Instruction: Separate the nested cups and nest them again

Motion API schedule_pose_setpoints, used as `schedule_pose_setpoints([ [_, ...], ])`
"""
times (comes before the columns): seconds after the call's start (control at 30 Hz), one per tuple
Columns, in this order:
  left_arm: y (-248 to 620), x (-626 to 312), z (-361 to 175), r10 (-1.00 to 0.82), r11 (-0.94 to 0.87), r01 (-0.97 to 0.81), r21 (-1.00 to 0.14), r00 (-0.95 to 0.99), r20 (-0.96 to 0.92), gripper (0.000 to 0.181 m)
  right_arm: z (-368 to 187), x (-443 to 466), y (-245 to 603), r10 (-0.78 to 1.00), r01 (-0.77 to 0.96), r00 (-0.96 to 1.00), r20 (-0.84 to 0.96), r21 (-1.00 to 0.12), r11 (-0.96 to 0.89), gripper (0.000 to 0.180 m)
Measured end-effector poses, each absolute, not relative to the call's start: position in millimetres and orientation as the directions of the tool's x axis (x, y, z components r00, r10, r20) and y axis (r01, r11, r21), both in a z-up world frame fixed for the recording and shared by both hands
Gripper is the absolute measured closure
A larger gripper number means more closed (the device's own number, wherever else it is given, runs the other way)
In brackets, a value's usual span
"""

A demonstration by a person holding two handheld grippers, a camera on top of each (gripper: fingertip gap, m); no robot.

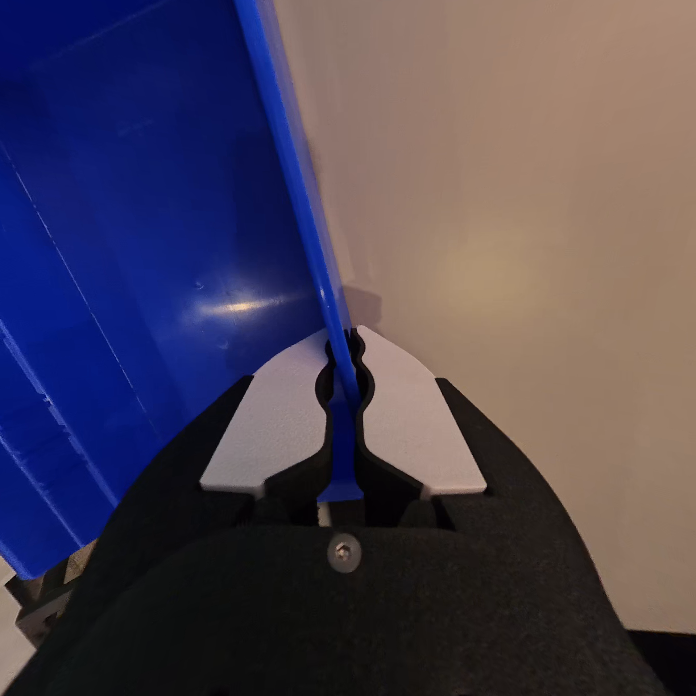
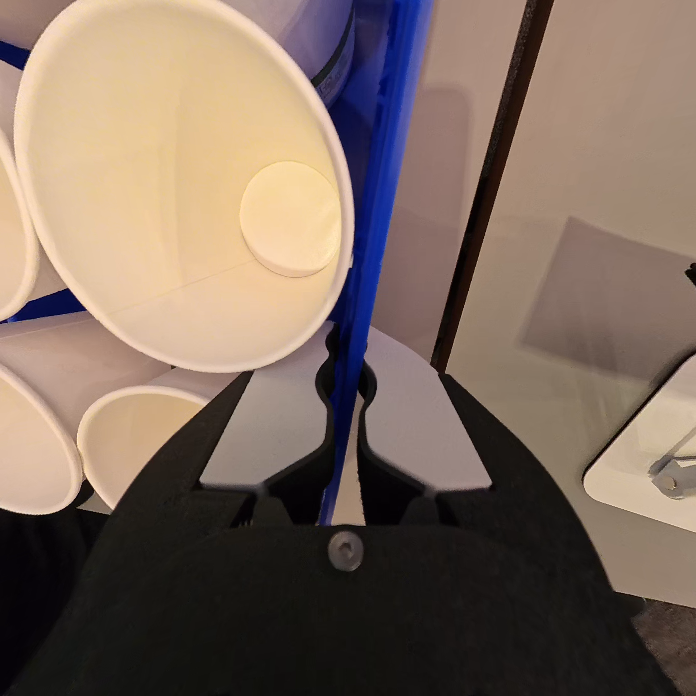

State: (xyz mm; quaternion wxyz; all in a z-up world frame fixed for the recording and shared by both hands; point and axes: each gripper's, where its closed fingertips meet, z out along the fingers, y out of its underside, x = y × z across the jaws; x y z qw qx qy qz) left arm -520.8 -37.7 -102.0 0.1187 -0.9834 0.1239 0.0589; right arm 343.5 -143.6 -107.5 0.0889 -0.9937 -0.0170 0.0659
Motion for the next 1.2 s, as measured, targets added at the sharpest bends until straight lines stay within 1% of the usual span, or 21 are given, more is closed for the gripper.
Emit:
schedule_pose_setpoints([
  [0.27, -39, -390, -104, -0.354, -0.898, -0.376, -0.23, 0.926, -0.133, 0.175, -108, 342, -144, 0.005, -0.015, 0.992, -0.123, -0.161, -0.987, 0.174],
  [0.37, -48, -347, -104, -0.379, -0.886, -0.396, -0.243, 0.918, -0.117, 0.176, -108, 342, -144, -0.004, -0.025, 0.992, -0.122, -0.168, -0.986, 0.174],
  [0.67, -77, -268, -105, -0.464, -0.838, -0.478, -0.262, 0.878, -0.119, 0.176, -108, 341, -142, -0.031, -0.052, 0.992, -0.125, -0.173, -0.983, 0.174],
  [0.77, -80, -239, -105, -0.506, -0.803, -0.525, -0.283, 0.851, -0.142, 0.173, -108, 341, -139, -0.047, -0.068, 0.991, -0.124, -0.177, -0.982, 0.174],
  [0.87, -83, -205, -106, -0.538, -0.774, -0.553, -0.309, 0.831, -0.141, 0.161, -107, 339, -138, -0.061, -0.083, 0.99, -0.124, -0.179, -0.98, 0.174],
  [0.9, -84, -193, -105, -0.549, -0.768, -0.56, -0.311, 0.825, -0.131, 0.153, -108, 339, -138, -0.066, -0.087, 0.99, -0.124, -0.178, -0.98, 0.174],
  [1.0, -87, -154, -101, -0.593, -0.732, -0.581, -0.356, 0.801, -0.087, 0.115, -107, 337, -137, -0.078, -0.101, 0.989, -0.127, -0.182, -0.978, 0.174],
  [1.03, -88, -143, -99, -0.611, -0.714, -0.592, -0.374, 0.788, -0.081, 0.108, -107, 336, -137, -0.08, -0.103, 0.988, -0.13, -0.185, -0.977, 0.175],
  [1.1, -87, -131, -92, -0.629, -0.678, -0.596, -0.429, 0.773, -0.08, 0.103, -107, 334, -138, -0.09, -0.117, 0.985, -0.145, -0.188, -0.975, 0.174],
  [1.2, -88, -122, -72, -0.648, -0.627, -0.551, -0.55, 0.761, -0.024, 0.102, -107, 333, -138, -0.098, -0.129, 0.982, -0.161, -0.194, -0.972, 0.174],
])
